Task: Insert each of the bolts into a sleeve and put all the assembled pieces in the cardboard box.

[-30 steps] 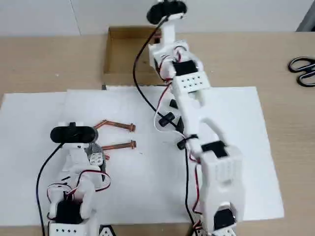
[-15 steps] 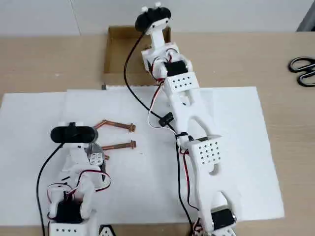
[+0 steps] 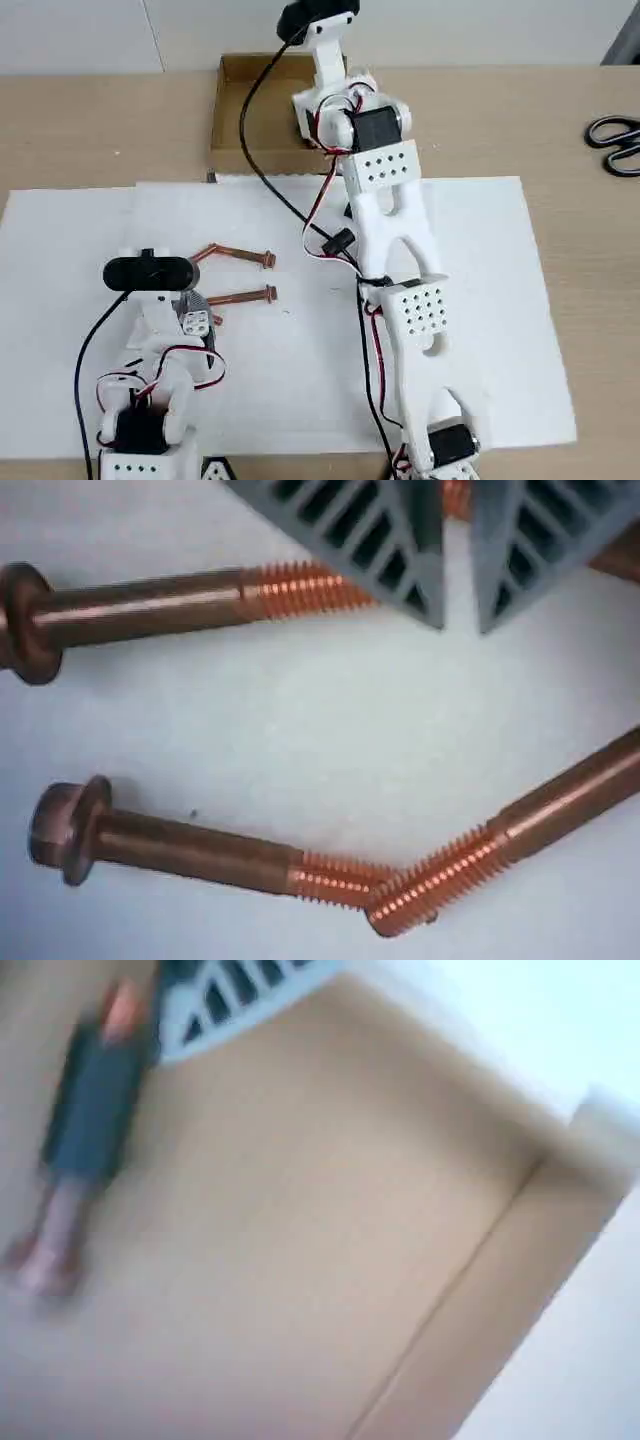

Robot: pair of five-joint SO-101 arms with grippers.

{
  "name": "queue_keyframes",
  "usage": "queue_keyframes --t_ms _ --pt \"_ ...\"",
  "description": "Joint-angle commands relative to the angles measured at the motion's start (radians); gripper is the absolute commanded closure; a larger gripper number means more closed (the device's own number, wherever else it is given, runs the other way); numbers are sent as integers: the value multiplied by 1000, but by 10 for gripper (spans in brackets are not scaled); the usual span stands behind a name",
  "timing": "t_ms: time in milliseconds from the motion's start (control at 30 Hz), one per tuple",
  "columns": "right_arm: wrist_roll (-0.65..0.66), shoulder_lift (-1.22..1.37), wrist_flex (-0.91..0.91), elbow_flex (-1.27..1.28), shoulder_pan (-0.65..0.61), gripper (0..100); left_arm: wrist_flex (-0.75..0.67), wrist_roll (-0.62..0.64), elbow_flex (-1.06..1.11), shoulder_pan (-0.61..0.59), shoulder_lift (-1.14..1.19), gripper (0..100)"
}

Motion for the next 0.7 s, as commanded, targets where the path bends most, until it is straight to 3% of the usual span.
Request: queue_keyframes --t_ms 0,67,333,500,667 --pt "12 -21 203 -86 -12 909 -25 -2 -2 -2 -11 994" --pt "12 -47 286 -84 -12 916 -25 -2 -2 -2 -11 994" --pt "31 -145 292 11 31 935 -25 -2 -2 -2 -11 994" --pt "192 -249 292 232 82 934 -25 -2 -2 -3 -11 994" --pt "456 -331 288 445 93 916 -23 -2 -2 -3 -11 994"
